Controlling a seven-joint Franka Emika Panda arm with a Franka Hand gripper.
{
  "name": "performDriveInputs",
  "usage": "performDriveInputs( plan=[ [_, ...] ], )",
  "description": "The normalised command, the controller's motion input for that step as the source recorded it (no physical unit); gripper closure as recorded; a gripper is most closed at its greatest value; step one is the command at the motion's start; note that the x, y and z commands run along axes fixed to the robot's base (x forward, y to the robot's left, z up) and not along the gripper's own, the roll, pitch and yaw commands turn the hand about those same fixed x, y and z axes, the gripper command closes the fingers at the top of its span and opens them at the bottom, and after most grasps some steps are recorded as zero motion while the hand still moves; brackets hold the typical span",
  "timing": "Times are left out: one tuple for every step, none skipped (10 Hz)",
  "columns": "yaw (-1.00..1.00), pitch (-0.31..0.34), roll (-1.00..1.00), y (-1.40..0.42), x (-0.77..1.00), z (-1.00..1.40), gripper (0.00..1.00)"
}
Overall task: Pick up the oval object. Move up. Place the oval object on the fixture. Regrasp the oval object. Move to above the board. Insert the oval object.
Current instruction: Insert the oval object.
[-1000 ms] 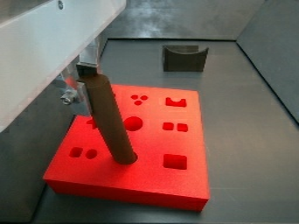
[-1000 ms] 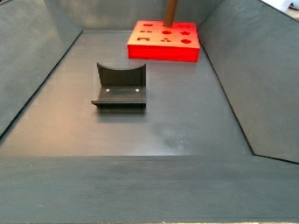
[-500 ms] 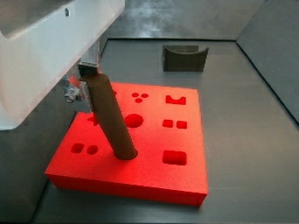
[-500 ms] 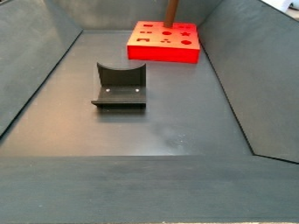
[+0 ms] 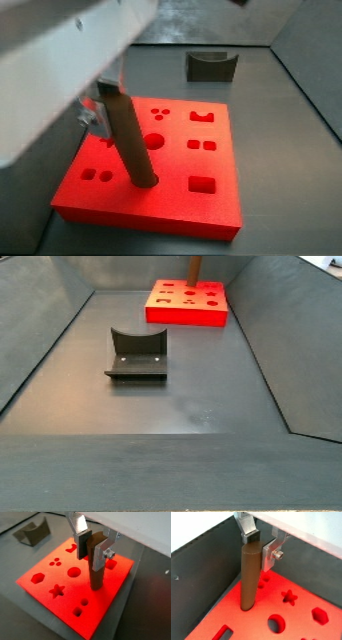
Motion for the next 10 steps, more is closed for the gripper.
performDriveInputs(
  plan=[
    [-0.56, 0.237, 0.07, 0.00, 0.17, -0.56, 1.00],
    [-0.64, 0.327, 0.00, 0.00, 0.00, -0.41, 1.00],
    [-0.41, 0.451, 0.00, 0.12, 0.13, -0.25, 1.00],
    [-0.06, 0.484, 0.00, 0.29, 0.20, -0.19, 1.00],
    [0.17, 0.409, -0.04, 0.54, 0.12, -0.17, 1.00],
    [0.35, 0.266, -0.21, 0.63, -0.07, -0.35, 1.00],
    [0.41, 0.004, -0.26, 0.58, -0.05, -0.27, 1.00],
    [0.11, 0.000, -0.12, 0.12, 0.00, 0.00, 1.00],
    [0.00, -0.006, 0.00, 0.00, 0.00, 0.00, 1.00],
    [0.25, -0.071, 0.15, -0.43, -0.10, 0.00, 1.00]
  ],
)
